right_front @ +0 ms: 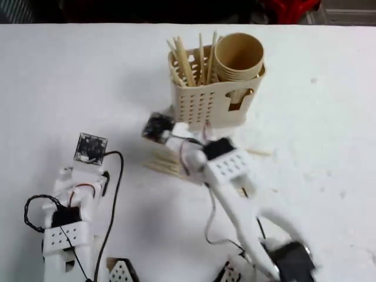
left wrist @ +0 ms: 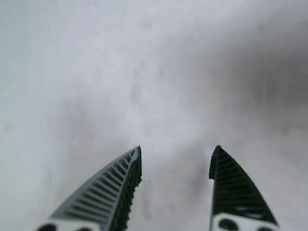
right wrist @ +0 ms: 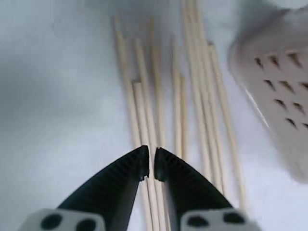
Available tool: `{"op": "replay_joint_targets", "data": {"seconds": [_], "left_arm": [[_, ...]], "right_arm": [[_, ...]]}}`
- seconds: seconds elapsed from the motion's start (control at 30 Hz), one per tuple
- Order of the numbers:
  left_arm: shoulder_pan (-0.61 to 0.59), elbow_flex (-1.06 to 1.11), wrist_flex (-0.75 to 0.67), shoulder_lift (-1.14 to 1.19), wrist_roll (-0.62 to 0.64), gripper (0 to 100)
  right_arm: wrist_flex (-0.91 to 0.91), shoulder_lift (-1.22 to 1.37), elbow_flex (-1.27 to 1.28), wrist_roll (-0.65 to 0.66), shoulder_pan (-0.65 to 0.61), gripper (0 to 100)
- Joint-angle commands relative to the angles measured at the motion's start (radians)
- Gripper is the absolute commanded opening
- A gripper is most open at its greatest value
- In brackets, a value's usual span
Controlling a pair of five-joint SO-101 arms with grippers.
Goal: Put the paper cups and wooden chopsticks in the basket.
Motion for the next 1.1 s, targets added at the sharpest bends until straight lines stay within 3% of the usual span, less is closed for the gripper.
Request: {"op": "replay_joint_targets", "data": {"seconds": [0.0,0.43,0.93,1.07], "left_arm": [[-0.007,-0.006,-0.018,-0.013,0.006,24],[-0.008,0.008,-0.021,-0.015,0.005,23],[-0.013,0.008,-0.021,-0.015,0.005,23],[-0.013,0.008,-0.021,-0.015,0.005,23]], "right_arm": [[-0.025,0.142,-0.071,0.014,-0.045,14.5],[-0.223,0.168,0.098,0.014,-0.042,11.6],[-0.208,0.328,0.023,0.014,0.013,11.5],[-0.203,0.332,0.021,0.014,0.012,1.9]]}}
